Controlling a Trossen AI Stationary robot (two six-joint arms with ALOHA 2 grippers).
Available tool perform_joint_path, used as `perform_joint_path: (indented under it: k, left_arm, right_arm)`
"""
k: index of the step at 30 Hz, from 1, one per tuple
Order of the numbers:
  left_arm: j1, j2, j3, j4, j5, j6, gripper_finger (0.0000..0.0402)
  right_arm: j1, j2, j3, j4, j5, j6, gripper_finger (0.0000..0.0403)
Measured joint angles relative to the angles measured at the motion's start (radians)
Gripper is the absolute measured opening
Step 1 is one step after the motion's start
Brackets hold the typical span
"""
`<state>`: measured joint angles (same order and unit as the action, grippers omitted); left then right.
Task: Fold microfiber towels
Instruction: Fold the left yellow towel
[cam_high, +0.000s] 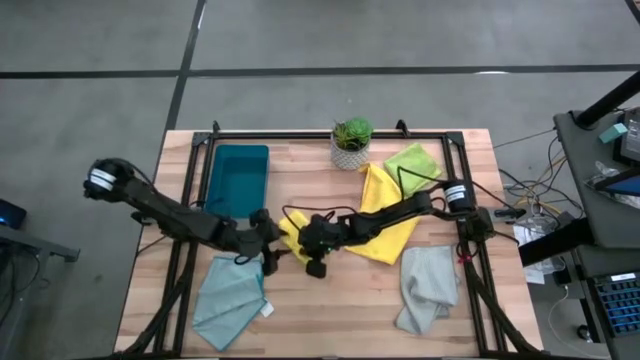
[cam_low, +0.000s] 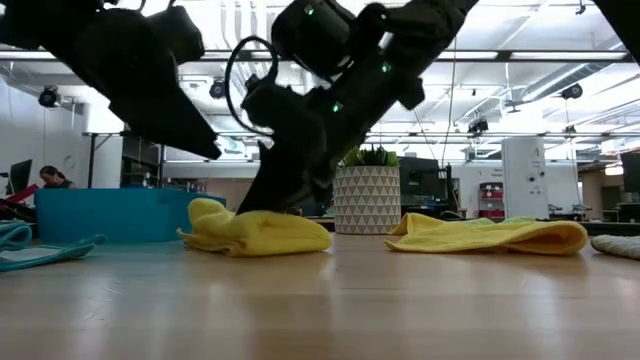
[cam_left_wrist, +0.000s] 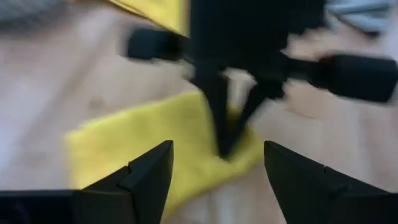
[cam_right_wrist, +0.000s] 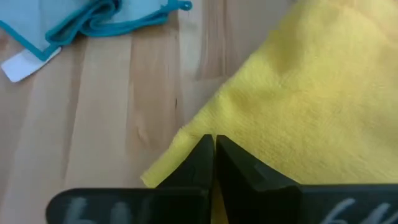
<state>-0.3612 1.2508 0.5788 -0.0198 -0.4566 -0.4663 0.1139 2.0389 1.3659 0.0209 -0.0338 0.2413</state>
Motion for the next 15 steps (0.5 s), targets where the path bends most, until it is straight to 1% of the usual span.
perform_joint_path:
  k: [3,5,11,15]
  left_arm:
    - [0.005,-0.01,-0.014,-0.019,-0.072,0.01,0.0195]
    - [0.012,0.0,-0.024,-0.023,-0.082,0.007,0.0169]
    - [0.03,0.119,-0.018,0.02,-0.103,0.002,0.0088]
    - [0.04,0.206,-0.011,0.019,-0.104,-0.007,0.0041]
  right_arm:
    - [0.0,0.013,-0.002,0.005,0.0,-0.01,0.0012]
    - [0.0,0.019,-0.002,0.014,0.0,-0.022,0.0012]
    - [0.0,0.026,-0.002,0.023,0.0,-0.036,0.0012]
    - [0.003,0.026,-0.002,0.02,-0.002,-0.044,0.0012]
